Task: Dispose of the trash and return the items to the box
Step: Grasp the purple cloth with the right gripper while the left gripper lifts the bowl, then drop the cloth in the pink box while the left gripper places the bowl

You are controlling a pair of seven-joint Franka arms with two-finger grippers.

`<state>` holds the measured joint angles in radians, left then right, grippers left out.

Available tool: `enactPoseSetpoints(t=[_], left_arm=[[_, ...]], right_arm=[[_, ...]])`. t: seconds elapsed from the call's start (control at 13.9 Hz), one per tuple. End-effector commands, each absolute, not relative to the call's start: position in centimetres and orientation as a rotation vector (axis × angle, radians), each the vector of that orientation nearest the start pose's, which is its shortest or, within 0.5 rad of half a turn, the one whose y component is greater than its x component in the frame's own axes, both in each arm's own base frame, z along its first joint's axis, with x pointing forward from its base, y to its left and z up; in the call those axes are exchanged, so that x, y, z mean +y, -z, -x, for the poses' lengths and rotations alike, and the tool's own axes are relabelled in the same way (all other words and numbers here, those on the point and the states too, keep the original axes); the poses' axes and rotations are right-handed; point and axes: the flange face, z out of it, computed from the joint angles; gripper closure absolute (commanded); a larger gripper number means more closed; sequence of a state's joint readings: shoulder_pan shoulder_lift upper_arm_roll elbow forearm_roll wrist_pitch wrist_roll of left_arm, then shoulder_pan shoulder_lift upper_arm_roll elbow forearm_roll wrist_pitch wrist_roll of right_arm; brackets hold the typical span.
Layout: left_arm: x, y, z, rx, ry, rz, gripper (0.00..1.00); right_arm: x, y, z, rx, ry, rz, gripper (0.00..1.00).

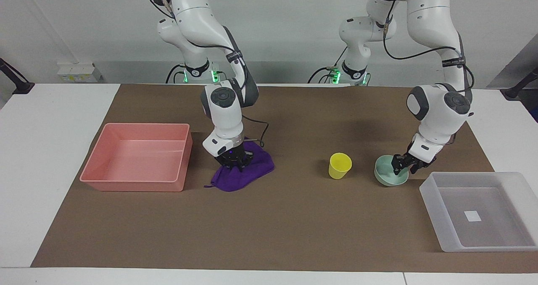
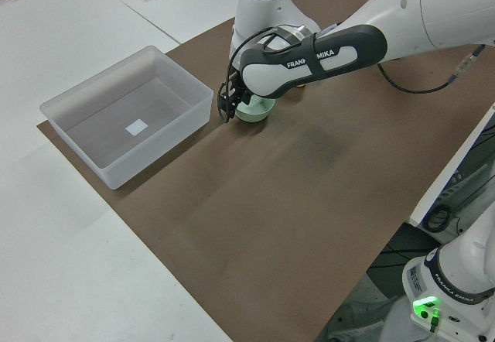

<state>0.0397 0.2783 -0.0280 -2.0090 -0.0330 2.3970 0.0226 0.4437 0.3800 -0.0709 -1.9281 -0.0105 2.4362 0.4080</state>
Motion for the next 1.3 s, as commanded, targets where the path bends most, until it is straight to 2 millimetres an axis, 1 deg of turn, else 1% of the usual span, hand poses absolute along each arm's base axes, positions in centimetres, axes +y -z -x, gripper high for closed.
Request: enactPoseSetpoints(t=[0.0, 0.14, 0.22, 0.36, 0.43, 0.65, 0.72, 0.79, 0.87, 0.94, 1.01, 1.08, 1.23], left_arm=[[0.6, -33.2, -60.4, -0.040, 0.196, 3.173, 1.00], [0.5, -33.5, -60.4, -0.032, 0.196, 3.174, 1.00], [0.5, -34.0, -60.4, -0.026, 0.184, 3.175, 1.00], [0.7, -36.0, -60.5, -0.027, 0.211, 3.173, 1.00], [0.6, -37.4, -60.8, -0.025, 0.216, 3.173, 1.00], [1.2, -41.5, -62.9, -0.034, 0.243, 3.172, 1.00], [2.1, -42.5, -63.7, -0.055, 0.270, 3.169, 1.00], [3.2, -42.9, -64.6, -0.083, 0.288, 3.168, 1.00], [4.0, -44.1, -65.6, -0.104, 0.315, 3.168, 1.00], [5.0, -45.4, -66.7, -0.129, 0.331, 3.170, 1.00], [7.3, -45.9, -67.7, -0.175, 0.325, 3.164, 1.00], [8.6, -46.2, -68.7, -0.196, 0.327, 3.160, 1.00], [11.5, -46.5, -70.7, -0.248, 0.372, 3.146, 1.00]], right_arm=[[23.4, -31.5, -58.4, 0.089, 0.173, 3.109, 1.00], [23.3, -33.5, -58.3, 0.126, 0.186, 3.099, 1.00], [23.4, -34.8, -58.4, 0.159, 0.193, 3.093, 1.00], [23.4, -37.9, -58.7, 0.224, 0.199, 3.088, 1.00], [23.3, -39.5, -58.6, 0.236, 0.201, 3.090, 1.00], [22.0, -43.9, -58.0, 0.260, 0.237, 3.075, 1.00], [21.6, -45.2, -57.8, 0.270, 0.245, 3.071, 1.00], [21.2, -46.7, -57.7, 0.277, 0.259, 3.064, 1.00], [20.5, -48.2, -57.4, 0.286, 0.262, 3.063, 1.00], [19.0, -49.5, -57.3, 0.317, 0.267, 3.060, 1.00], [17.7, -51.4, -56.8, 0.319, 0.292, 3.065, 1.00], [16.3, -53.0, -56.4, 0.321, 0.316, 3.084, 1.00], [12.5, -56.0, -56.0, 0.296, 0.342, 3.110, 1.00]])
